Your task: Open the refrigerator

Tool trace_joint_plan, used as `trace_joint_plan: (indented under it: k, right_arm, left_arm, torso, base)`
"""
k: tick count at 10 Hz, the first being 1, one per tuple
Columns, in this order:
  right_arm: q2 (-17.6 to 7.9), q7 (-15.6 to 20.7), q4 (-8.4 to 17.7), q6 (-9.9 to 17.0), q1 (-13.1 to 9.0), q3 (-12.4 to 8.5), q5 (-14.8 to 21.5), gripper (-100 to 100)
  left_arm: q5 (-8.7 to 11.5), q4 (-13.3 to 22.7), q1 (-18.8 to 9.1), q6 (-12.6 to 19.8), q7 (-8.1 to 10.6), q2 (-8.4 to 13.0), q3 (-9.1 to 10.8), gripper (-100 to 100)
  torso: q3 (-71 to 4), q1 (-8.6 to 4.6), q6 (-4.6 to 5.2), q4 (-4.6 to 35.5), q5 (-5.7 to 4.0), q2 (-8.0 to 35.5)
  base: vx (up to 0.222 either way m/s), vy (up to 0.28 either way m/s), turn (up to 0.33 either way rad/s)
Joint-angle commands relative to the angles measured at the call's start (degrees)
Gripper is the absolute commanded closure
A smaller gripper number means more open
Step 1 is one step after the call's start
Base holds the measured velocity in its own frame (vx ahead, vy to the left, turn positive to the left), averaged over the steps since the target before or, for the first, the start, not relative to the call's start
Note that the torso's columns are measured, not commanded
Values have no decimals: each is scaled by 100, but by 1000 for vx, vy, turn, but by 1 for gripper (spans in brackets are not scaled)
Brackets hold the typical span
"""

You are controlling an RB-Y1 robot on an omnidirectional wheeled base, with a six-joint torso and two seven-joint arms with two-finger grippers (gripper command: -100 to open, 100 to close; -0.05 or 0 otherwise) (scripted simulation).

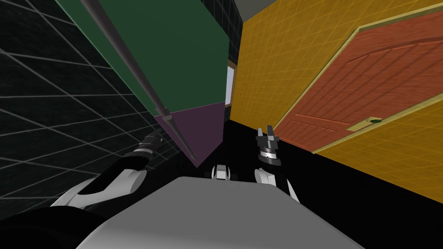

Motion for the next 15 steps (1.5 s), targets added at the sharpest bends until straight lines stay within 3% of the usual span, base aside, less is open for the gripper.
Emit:
trace_joint_plan:
  k: [1, 6, 10, 13, 15]
  right_arm:
    - [0, 0, 0, 0, 0, 0, 0, 0]
    - [-1, 0, 0, 0, 0, -1, 0, 0]
    - [-1, 0, 0, 0, 0, -2, 0, 0]
    - [-1, 0, 0, 0, 0, -1, 0, 0]
    - [-1, 0, 0, 0, 0, -1, 0, 0]
  left_arm:
    - [74, -143, 73, 409, 32, 234, 238, -100]
    - [158, -703, 168, 890, 61, 571, 526, -100]
    - [179, -1164, 189, 1013, 69, 683, 598, -100]
    - [181, -1253, 191, 1025, 70, 696, 606, -100]
    - [219, -947, 191, 1062, 91, 672, 550, -100]
  torso:
    - [-5, 6, 0, -2, 2, -8]
    - [0, 3, 0, 0, 1, 1]
    - [-16, -79, 31, 30, -69, 2]
    - [-21, -92, 33, 30, -75, -3]
    - [-15, -77, 28, 27, -63, 2]
  base:
    - [18, -114, -24]
    - [22, -80, -13]
    - [-5, -25, 3]
    - [1, -7, -5]
    - [17, 33, 13]
